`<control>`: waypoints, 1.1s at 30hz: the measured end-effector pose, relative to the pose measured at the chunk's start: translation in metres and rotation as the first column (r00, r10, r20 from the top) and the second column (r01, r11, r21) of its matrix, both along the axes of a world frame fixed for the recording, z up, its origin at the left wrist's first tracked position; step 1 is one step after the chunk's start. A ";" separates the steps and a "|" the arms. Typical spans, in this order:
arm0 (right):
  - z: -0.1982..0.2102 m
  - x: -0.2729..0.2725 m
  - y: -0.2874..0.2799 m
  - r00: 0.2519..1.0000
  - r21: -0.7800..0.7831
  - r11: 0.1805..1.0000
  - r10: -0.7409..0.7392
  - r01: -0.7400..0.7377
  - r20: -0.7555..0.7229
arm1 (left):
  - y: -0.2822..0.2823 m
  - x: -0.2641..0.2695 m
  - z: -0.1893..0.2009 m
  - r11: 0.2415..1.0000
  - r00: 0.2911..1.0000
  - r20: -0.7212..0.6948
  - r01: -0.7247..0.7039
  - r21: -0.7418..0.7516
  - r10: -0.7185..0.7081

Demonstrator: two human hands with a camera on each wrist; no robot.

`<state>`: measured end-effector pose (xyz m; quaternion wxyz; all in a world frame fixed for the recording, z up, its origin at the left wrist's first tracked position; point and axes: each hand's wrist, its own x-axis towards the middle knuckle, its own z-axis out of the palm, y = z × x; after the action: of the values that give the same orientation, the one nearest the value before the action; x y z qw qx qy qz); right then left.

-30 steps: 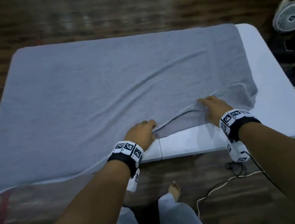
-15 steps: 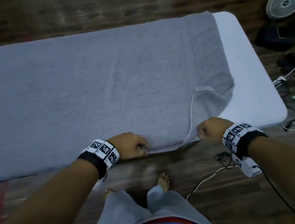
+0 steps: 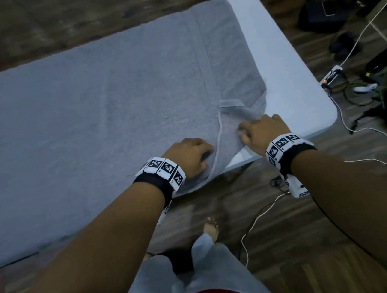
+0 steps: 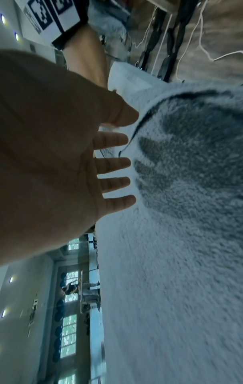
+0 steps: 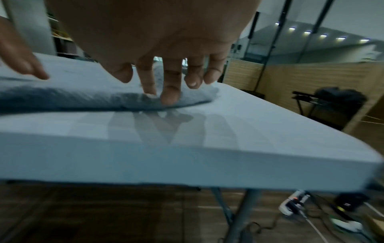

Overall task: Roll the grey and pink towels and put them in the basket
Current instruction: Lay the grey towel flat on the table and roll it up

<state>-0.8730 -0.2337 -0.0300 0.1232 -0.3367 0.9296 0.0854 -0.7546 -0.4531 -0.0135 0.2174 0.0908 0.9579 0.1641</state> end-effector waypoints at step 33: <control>0.018 -0.029 0.125 0.982 -0.022 0.990 -0.135 0.139 0.135 | 0.020 -0.014 0.007 0.973 0.971 0.140 0.207 -0.102 -0.192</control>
<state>-0.9021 -0.1084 -0.0119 0.1855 -0.2787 0.9415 0.0396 -0.7689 -0.4336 -0.0065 0.2990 0.1632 0.9358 0.0910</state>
